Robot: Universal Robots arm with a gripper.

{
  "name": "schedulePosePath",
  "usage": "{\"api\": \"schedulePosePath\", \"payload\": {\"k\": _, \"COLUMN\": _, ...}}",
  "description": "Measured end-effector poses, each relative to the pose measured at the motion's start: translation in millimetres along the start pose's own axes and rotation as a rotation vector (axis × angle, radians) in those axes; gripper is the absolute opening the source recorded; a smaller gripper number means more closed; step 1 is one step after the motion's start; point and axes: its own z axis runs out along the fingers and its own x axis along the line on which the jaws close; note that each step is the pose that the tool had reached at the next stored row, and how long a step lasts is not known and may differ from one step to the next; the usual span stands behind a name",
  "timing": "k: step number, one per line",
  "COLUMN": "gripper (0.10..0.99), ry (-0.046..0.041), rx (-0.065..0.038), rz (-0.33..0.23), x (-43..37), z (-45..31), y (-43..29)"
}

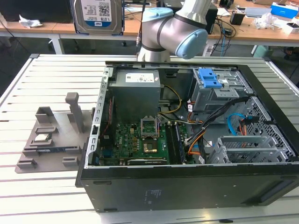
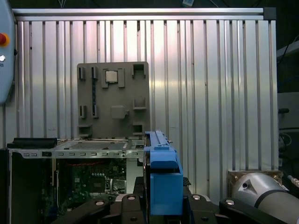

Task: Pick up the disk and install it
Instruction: 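Pick up the disk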

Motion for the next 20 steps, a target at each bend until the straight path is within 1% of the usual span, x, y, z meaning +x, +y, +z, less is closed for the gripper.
{"api": "schedulePosePath", "payload": {"k": 2, "gripper": 0.365, "ry": 0.0, "rx": 0.0, "rz": 0.0, "x": -0.1, "z": 1.3, "y": -4.9}}
{"api": "schedulePosePath", "payload": {"k": 4, "gripper": 0.365, "ry": 0.0, "rx": 0.0, "rz": 0.0, "x": -0.1, "z": 2.9, "y": -7.2}}
{"api": "schedulePosePath", "payload": {"k": 13, "gripper": 0.365, "ry": 0.0, "rx": 0.0, "rz": 0.0, "x": -0.1, "z": 8.0, "y": -11.0}}
{"api": "schedulePosePath", "payload": {"k": 20, "gripper": 0.365, "ry": 0.0, "rx": 0.0, "rz": 0.0, "x": 0.0, "z": 17.1, "y": -12.7}}
